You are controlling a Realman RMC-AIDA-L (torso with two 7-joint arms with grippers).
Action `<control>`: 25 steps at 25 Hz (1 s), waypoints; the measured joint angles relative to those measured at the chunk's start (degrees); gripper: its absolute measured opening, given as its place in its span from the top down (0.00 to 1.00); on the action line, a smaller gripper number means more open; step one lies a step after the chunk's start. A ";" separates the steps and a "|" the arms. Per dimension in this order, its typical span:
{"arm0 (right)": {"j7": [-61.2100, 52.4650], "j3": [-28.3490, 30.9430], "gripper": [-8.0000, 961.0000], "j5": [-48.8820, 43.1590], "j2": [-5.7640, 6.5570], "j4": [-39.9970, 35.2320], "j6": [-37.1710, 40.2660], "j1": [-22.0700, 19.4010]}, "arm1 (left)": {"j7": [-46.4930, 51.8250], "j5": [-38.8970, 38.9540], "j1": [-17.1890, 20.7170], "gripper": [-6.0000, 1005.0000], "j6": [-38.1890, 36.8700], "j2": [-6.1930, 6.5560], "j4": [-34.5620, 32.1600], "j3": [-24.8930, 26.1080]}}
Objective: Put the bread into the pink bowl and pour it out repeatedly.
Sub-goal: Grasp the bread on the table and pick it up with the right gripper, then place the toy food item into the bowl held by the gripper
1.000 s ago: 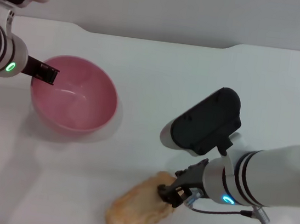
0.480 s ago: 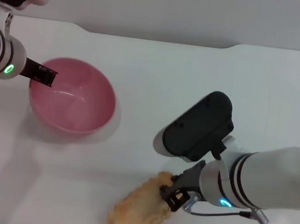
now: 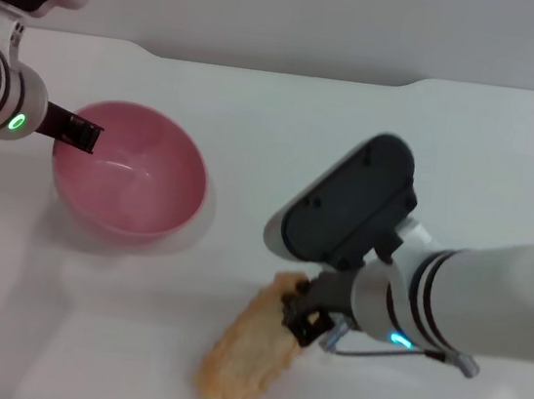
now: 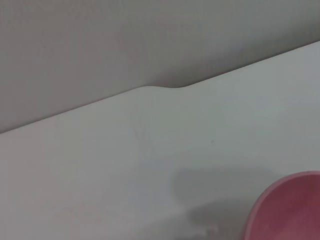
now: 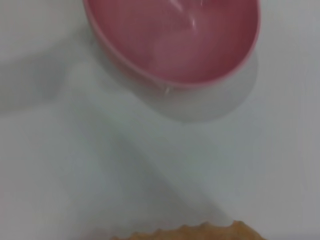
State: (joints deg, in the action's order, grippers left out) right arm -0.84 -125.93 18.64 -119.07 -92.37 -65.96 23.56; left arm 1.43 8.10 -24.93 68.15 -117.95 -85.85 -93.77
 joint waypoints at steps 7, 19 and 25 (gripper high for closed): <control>-0.35 1.28 0.84 -5.69 -0.03 -9.57 -3.37 -0.25 | -0.15 0.28 -0.46 0.95 -0.22 0.00 1.01 0.00; -0.41 3.49 0.89 -15.39 0.04 -18.72 -5.47 1.84 | -0.97 4.99 -0.64 0.95 -1.07 -0.20 1.20 -3.89; -0.36 4.62 0.90 -15.61 0.00 -14.85 -2.60 3.72 | -0.99 6.72 -1.30 0.95 -1.65 -0.29 0.87 -6.01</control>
State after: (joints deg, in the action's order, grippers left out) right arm -1.20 -121.30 3.03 -119.07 -107.23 -68.56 27.28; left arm 0.44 14.82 -26.22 66.50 -118.24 -84.98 -99.78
